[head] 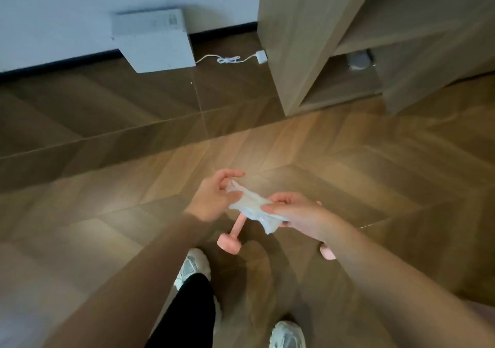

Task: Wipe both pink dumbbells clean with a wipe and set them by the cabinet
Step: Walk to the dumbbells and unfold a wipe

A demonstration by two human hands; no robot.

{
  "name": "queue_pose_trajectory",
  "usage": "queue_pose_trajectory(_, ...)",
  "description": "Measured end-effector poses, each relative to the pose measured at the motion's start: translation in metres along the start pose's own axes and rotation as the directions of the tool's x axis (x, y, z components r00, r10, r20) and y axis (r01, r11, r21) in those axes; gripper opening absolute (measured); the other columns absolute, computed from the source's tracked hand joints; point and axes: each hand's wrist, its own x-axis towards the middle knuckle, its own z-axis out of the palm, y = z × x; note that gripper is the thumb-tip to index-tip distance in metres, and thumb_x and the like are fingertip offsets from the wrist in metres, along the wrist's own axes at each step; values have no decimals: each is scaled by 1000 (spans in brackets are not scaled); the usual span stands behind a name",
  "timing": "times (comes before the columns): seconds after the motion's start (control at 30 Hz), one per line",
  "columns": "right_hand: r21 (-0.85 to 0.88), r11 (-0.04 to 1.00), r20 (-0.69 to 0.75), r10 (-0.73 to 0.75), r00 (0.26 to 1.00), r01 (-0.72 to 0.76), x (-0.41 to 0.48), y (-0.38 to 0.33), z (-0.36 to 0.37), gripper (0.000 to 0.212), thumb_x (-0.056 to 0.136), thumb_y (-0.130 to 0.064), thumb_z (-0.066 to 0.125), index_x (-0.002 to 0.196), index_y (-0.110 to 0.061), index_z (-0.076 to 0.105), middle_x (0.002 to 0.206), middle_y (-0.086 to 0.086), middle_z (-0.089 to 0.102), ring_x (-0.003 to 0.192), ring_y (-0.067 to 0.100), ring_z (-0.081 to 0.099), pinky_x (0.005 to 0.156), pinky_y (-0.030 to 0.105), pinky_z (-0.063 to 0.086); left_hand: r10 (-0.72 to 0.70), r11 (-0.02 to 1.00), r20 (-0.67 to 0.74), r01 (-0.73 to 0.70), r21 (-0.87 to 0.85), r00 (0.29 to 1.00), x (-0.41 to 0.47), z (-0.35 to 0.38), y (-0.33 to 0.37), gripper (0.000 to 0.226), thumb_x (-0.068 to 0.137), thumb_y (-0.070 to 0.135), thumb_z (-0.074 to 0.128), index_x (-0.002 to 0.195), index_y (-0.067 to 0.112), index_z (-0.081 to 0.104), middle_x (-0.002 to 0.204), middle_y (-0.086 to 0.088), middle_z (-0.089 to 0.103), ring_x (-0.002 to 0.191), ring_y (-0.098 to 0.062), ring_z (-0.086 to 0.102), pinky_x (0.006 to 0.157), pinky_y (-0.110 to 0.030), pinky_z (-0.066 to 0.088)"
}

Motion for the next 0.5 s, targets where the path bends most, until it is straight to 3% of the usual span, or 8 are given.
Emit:
queue_pose_trajectory(0.07,82,996,-24,-40,999,42,29,24,-14,16,87,-8,67,73,-11,62,75,6,68,79,23,64,74,29,54,-27,997,21,26,79,999,28,13,-36,37,87,-4,63,102,30,62,72,2,53,62,-8,54,58,-20,45)
queue_pose_trajectory(0.13,247,968,-82,-23,996,42,56,45,-23,21,91,-1,59,72,-8,54,85,11,68,89,27,66,78,28,57,-75,992,53,69,109,996,55,24,-69,33,89,-3,62,105,26,61,84,-3,59,72,-12,56,59,-20,47)
queue_pose_trajectory(0.2,382,923,-95,-6,995,42,84,63,-30,15,94,1,55,80,-5,54,96,17,66,93,28,68,81,32,59,-98,987,78,87,134,992,81,35,-95,27,91,-3,61,108,19,61,99,-8,62,79,-15,60,57,-19,50)
queue_pose_trajectory(0.27,420,907,-66,11,998,18,113,79,-39,6,95,0,53,97,-4,56,105,19,65,91,24,68,75,31,60,-90,982,67,78,173,994,105,45,-118,23,92,-3,60,109,13,61,104,-12,63,81,-18,62,61,-23,53)
queue_pose_trajectory(0.37,434,900,-26,42,999,-26,146,97,-51,25,96,-1,51,120,-2,57,117,20,63,99,25,66,73,31,60,-91,982,9,88,165,996,132,53,-142,21,92,-2,60,111,6,62,106,-17,65,78,-19,62,57,-19,52)
queue_pose_trajectory(0.5,557,830,-44,21,999,7,180,114,-59,26,96,-5,52,120,2,58,117,23,64,98,30,68,74,37,61,-99,991,-42,103,84,994,153,60,-169,22,92,-3,59,113,1,64,101,-14,67,76,-14,62,57,-15,51)
